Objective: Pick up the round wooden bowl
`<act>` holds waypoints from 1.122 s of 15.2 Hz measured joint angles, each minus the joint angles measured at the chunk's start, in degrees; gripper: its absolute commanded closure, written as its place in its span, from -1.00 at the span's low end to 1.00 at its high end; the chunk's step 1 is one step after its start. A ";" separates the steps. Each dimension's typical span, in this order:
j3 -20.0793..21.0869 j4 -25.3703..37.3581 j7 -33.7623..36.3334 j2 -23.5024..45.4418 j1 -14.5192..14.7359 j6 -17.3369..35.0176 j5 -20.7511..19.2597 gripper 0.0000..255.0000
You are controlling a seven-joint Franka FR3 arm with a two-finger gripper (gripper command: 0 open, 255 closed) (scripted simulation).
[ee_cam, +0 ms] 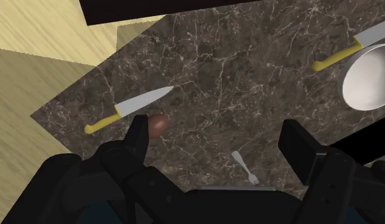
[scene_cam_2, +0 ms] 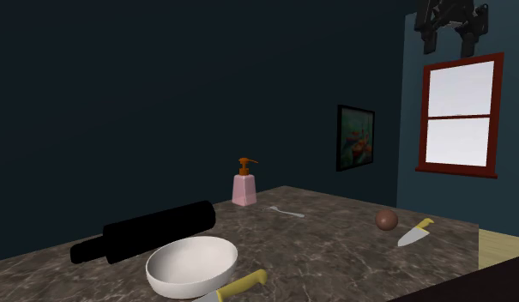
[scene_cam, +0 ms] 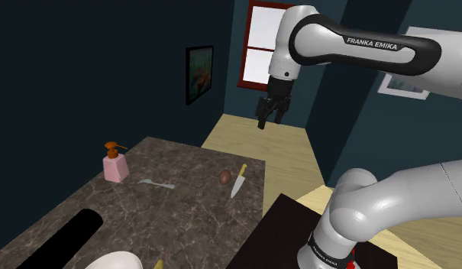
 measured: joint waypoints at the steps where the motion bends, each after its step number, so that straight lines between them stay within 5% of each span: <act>1: 0.00 0.00 0.00 0.00 0.00 0.00 0.00 -1.00; 17: 14.79 -14.69 16.44 7.31 5.16 24.36 9.91 -1.00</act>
